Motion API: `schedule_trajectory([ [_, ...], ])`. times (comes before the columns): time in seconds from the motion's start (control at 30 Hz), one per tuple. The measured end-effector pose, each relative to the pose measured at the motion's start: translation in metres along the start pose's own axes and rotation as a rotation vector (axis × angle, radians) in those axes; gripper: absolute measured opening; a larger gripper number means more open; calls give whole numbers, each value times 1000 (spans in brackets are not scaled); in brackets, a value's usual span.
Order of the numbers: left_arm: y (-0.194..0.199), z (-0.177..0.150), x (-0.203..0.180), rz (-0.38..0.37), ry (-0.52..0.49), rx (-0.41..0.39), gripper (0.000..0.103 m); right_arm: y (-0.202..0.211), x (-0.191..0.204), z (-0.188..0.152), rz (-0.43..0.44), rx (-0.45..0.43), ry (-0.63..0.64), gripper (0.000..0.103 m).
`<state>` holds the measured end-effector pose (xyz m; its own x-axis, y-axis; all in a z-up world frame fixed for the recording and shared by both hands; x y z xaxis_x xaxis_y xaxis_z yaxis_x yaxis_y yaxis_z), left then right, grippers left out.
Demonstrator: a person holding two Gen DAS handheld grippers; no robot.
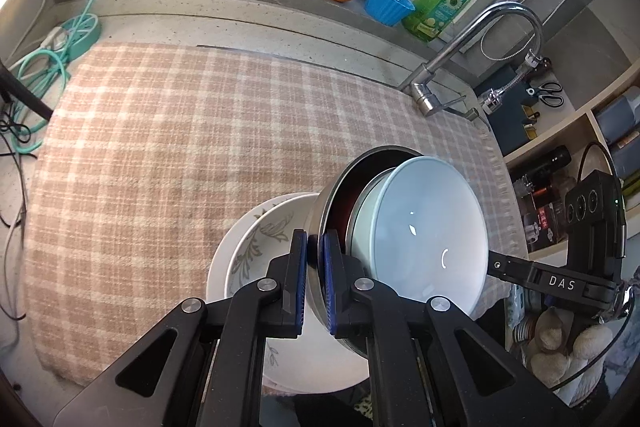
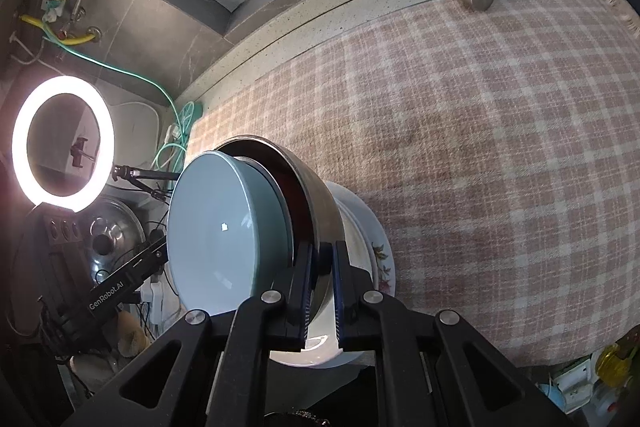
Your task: Organize plates and bowls
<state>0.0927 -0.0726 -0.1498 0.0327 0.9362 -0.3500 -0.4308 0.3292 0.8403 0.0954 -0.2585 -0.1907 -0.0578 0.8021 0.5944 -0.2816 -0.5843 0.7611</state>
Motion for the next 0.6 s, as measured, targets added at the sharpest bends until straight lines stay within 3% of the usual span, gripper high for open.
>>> schedule_trajectory([
  [0.6,5,-21,19,16,27,26,7,-22,10,-23,-8,56,4,9],
])
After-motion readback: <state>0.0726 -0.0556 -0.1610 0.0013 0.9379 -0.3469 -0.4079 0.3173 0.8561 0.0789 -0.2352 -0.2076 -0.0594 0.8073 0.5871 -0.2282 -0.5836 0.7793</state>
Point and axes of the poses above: each gripper's, at about its wrist camera, not at the fingertips, and y roughly against the way its jaws point, x to its left, z to its top, the point moved 6 cm from there along -y, roughly the way its jaws point, and after that the axes turned 1 degree about z, right-handed, at the moved point
